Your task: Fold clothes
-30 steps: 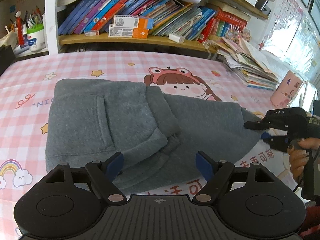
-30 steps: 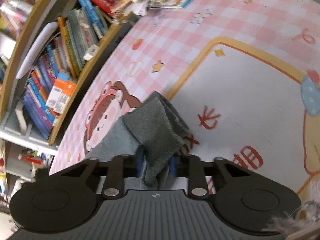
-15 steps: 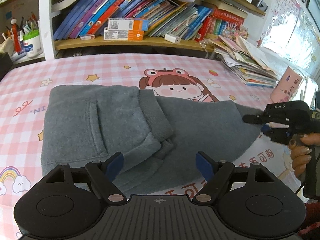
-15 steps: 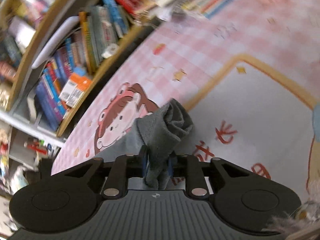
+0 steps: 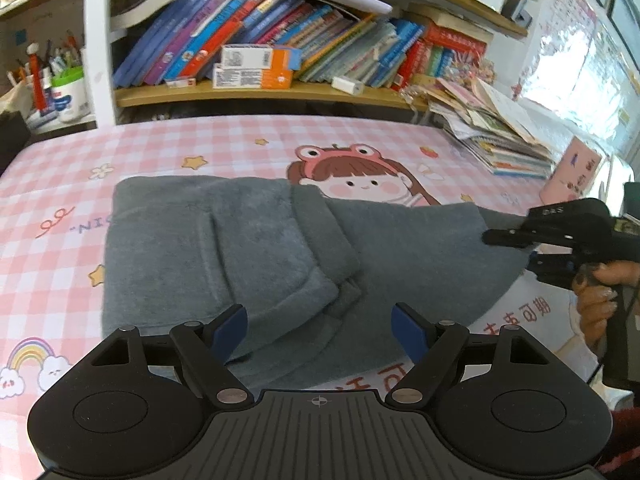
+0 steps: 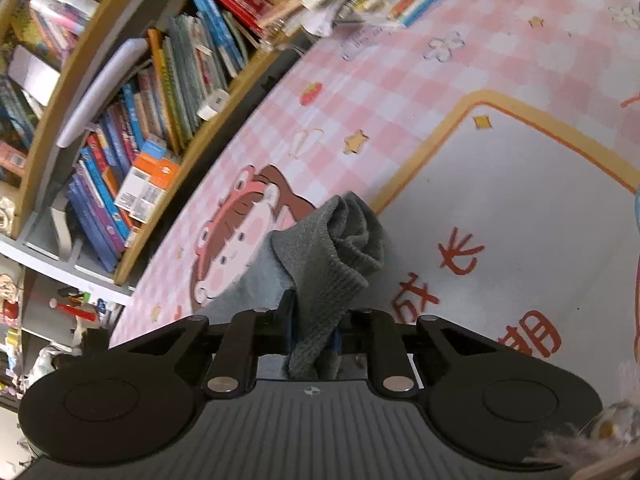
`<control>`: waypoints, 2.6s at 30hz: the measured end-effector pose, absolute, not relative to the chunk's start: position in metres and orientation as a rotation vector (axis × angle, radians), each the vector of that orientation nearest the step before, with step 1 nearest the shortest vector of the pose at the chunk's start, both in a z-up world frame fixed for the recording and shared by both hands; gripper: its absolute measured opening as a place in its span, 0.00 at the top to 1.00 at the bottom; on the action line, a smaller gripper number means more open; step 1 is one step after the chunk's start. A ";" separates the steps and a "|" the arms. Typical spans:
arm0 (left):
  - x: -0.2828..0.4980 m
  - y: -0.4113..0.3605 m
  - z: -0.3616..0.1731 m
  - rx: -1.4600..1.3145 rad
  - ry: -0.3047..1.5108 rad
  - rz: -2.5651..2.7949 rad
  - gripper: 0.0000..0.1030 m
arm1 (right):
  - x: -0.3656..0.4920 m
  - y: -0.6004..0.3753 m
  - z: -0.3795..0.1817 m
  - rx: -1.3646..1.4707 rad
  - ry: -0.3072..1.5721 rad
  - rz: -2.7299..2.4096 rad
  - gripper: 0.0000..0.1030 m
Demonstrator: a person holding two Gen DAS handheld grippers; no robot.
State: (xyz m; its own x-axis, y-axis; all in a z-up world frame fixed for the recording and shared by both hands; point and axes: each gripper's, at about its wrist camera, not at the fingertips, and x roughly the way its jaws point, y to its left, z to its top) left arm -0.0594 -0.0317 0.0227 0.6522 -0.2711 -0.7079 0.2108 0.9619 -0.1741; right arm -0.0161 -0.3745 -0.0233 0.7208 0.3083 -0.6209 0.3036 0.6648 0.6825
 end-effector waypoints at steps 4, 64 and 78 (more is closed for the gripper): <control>-0.062 -0.017 0.024 -0.108 0.800 -0.265 0.21 | -0.019 -0.360 0.002 0.835 0.735 0.038 0.86; -0.046 0.100 0.049 -0.292 0.500 -0.345 0.87 | -0.028 -0.130 0.028 0.063 0.805 0.293 0.37; -0.021 0.147 -0.011 -0.521 0.692 -0.164 0.77 | -0.012 -0.120 0.017 0.029 0.861 0.341 0.32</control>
